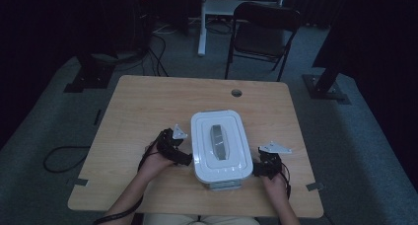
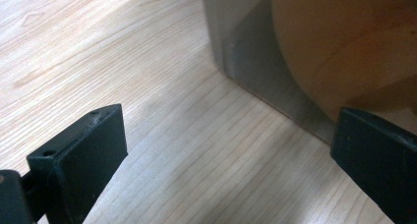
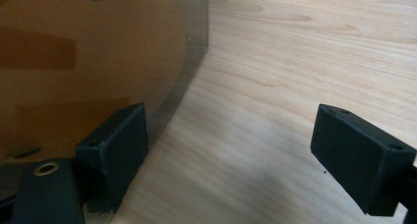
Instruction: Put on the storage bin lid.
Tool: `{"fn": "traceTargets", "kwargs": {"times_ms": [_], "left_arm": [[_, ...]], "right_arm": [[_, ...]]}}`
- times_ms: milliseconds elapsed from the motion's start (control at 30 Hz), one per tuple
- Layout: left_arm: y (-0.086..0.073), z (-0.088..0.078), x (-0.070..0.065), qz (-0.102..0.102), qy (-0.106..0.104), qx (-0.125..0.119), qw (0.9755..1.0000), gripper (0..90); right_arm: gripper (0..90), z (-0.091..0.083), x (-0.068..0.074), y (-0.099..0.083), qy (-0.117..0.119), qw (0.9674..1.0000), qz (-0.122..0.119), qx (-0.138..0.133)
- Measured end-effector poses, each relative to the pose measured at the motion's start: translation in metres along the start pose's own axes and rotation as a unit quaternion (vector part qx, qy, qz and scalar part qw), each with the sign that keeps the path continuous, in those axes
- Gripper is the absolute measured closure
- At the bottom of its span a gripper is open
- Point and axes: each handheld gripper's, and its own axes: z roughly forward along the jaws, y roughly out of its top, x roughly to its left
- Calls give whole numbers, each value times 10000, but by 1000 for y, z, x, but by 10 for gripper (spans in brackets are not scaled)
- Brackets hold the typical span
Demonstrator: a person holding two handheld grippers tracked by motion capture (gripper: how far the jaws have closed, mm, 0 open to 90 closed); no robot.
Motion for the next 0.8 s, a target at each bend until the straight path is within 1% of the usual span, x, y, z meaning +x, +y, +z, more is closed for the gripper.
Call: {"fn": "traceTargets", "kwargs": {"times_ms": [100, 167, 233, 267, 300, 333, 400, 500, 567, 633, 667, 733, 800], "left_arm": [[-2, -1, 2, -45, 23, -42, 10000, 12], [-4, -2, 4, -60, 21, -43, 10000, 12], [-6, -4, 7, -143, -70, -155, 9998, 12], [-7, -5, 8, -190, -112, -244, 9995, 12], [-8, -6, 8, -206, -107, -312, 9992, 12], [-9, -8, 9, -201, -79, -358, 9991, 12], [-11, -10, 11, -199, -69, -469, 9987, 12], [-13, -14, 12, -245, -122, -627, 9977, 12], [-15, -16, 13, -225, -158, -659, 9974, 12], [-17, -19, 13, -203, -193, -693, 9972, 12], [-18, -19, 13, -190, -200, -672, 9974, 12], [-22, -22, 13, -181, -221, -676, 9973, 12], [-25, -23, 14, -201, -212, -648, 9975, 12]], "right_arm": [[141, -2, 6, -2, 35, 10000, 5, 2], [136, -2, 8, -3, 72, 10000, -50, 8], [122, -2, 9, -2, 73, 9999, -126, 42], [119, -2, 9, -1, 83, 9999, -102, 7], [117, -3, 8, -1, 96, 9999, -62, -55], [117, -3, 7, 0, 74, 9999, -34, -85], [117, -4, 7, 1, -83, 9998, -73, -155], [117, -3, 4, 4, -130, 9997, -73, -210], [117, -3, 1, 5, -38, 9997, -27, -253], [117, -2, 0, 5, -44, 9997, 8, -240], [117, -2, -2, 5, -10, 9997, 50, -253], [117, -2, -4, 4, -66, 9996, 83, -261], [117, -3, -6, 3, -64, 9996, 105, -242]]}}
